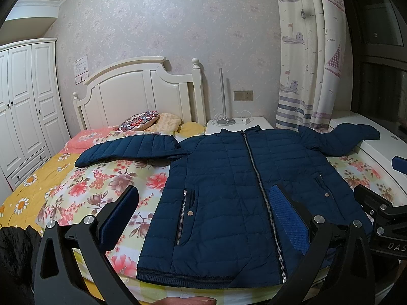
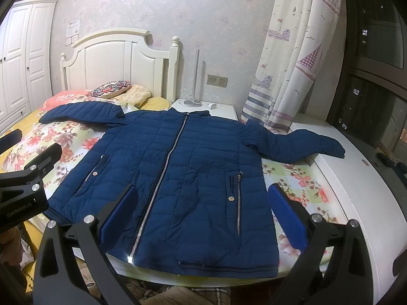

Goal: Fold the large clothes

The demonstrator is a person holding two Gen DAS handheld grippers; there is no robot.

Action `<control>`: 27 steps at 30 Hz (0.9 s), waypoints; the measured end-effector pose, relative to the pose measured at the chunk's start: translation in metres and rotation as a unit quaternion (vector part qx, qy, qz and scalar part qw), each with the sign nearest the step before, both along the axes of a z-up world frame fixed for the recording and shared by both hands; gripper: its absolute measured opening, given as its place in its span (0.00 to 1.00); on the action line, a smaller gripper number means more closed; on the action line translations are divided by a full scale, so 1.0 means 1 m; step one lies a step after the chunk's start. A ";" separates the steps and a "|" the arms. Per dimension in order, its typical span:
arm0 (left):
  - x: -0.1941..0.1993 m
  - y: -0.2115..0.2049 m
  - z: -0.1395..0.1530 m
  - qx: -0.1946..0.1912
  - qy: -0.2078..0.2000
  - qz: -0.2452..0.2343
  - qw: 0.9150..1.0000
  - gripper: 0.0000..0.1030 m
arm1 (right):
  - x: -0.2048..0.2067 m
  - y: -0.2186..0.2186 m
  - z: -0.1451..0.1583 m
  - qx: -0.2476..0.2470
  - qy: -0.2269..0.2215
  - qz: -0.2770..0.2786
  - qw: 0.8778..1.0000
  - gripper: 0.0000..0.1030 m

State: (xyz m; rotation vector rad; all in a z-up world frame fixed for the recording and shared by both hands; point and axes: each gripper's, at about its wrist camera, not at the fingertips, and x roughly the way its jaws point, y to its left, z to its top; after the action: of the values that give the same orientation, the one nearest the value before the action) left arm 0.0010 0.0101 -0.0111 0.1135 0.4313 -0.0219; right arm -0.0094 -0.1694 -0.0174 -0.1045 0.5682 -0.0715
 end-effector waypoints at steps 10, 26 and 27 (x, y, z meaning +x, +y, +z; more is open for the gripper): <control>0.001 0.000 0.000 -0.001 0.001 0.000 1.000 0.96 | 0.000 0.001 -0.001 0.000 0.001 0.001 1.000 0.98; 0.001 0.000 0.000 0.000 0.000 0.000 1.000 0.96 | 0.000 0.001 -0.001 0.001 0.001 0.001 1.000 0.98; 0.001 0.000 0.001 -0.001 0.001 0.000 1.000 0.96 | 0.000 0.002 -0.001 0.001 0.001 0.001 1.000 0.98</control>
State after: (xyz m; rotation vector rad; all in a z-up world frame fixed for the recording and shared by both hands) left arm 0.0022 0.0104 -0.0106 0.1127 0.4327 -0.0230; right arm -0.0090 -0.1678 -0.0185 -0.1036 0.5710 -0.0691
